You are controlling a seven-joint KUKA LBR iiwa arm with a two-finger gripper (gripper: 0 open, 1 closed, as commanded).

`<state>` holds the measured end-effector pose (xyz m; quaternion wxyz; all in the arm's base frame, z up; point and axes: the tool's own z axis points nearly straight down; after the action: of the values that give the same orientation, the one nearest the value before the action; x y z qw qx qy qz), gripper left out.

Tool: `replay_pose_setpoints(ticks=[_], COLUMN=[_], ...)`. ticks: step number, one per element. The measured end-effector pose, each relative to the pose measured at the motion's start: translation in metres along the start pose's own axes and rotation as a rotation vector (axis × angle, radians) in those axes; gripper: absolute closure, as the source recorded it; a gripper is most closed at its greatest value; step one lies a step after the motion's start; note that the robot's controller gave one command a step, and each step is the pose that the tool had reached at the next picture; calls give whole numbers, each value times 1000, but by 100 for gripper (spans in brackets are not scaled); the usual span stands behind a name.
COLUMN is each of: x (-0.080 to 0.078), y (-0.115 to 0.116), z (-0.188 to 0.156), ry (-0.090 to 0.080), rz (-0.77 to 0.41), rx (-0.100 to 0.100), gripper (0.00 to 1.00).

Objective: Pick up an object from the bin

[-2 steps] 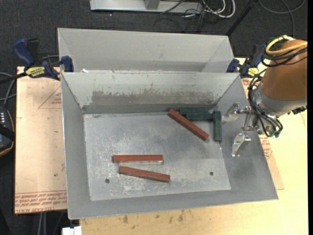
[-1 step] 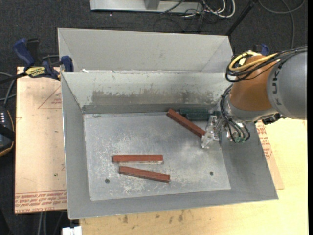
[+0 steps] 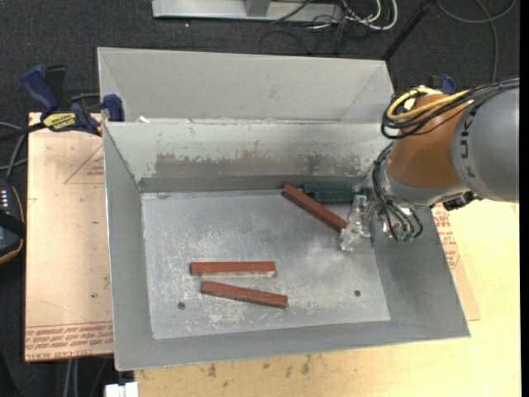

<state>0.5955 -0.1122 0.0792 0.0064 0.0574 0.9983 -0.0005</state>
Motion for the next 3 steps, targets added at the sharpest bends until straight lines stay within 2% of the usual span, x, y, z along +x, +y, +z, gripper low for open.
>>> replay_pose_setpoints(ticks=[1, 2, 3], x=[5, -3, -4], y=[2, 7, 7], z=[-42, -80, -69], ry=[16, 6, 9], rz=[18, 80, 93], rx=[-2, -1, -1], gripper=[100, 100, 100])
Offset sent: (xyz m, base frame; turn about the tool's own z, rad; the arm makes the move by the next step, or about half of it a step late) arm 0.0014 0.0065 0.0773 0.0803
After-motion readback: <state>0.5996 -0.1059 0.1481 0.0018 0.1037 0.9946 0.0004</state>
